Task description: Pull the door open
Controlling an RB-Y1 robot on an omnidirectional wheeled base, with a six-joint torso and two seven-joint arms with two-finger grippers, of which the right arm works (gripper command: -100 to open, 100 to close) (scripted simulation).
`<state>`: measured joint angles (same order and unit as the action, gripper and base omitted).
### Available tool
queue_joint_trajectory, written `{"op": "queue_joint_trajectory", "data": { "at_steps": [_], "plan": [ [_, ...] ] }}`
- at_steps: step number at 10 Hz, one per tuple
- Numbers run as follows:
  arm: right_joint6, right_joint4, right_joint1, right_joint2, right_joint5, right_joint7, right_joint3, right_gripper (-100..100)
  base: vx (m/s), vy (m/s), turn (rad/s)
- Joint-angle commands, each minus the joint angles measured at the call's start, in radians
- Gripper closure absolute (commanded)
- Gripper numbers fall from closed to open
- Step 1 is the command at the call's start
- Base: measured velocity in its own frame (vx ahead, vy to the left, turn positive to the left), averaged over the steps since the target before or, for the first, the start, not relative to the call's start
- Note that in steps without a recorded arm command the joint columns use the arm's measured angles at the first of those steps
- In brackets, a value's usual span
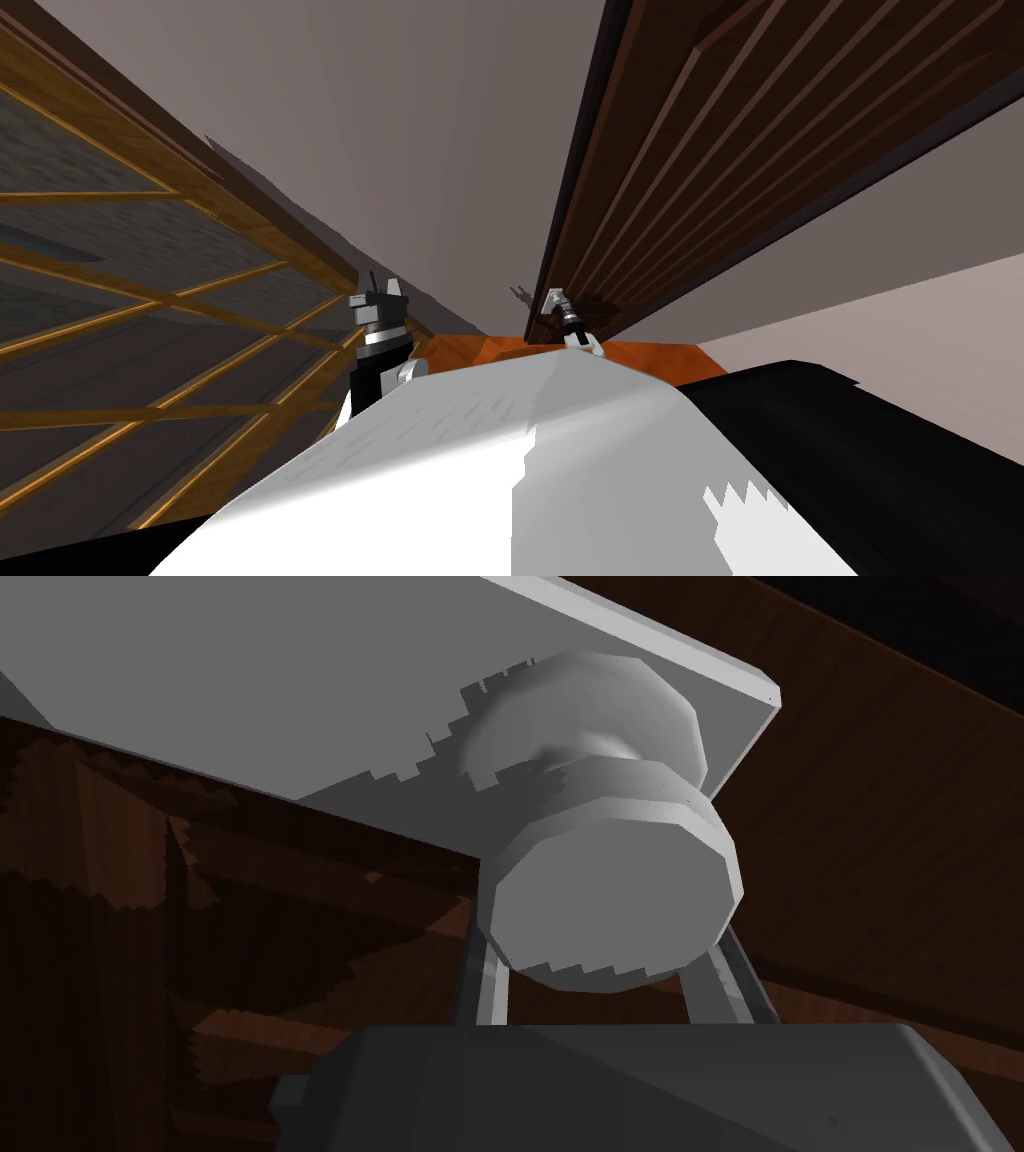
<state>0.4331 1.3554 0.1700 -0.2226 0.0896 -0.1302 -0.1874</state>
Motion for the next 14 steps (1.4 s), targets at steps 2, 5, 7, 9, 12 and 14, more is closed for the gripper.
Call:
{"op": "queue_joint_trajectory", "data": {
  "at_steps": [2, 5, 7, 9, 12, 14],
  "plan": [
    [0.005, 0.011, 0.008, 0.002, -0.041, 0.068, 0.025, 100, -0.043, -0.023, 0.058],
    [0.004, 0.022, 0.021, -0.008, -0.099, 0.151, 0.039, 100, -0.035, -0.014, 0.050],
    [0.003, 0.028, 0.028, -0.013, -0.129, 0.193, 0.046, 100, -0.040, -0.028, 0.071],
    [0.002, 0.034, 0.034, -0.018, -0.159, 0.235, 0.053, 100, -0.030, -0.014, 0.038],
    [0.001, 0.045, 0.048, -0.028, -0.219, 0.316, 0.067, 100, -0.029, -0.016, 0.056],
    [0.000, 0.051, 0.055, -0.033, -0.249, 0.360, 0.073, 100, -0.046, -0.025, 0.072]
  ]
}}
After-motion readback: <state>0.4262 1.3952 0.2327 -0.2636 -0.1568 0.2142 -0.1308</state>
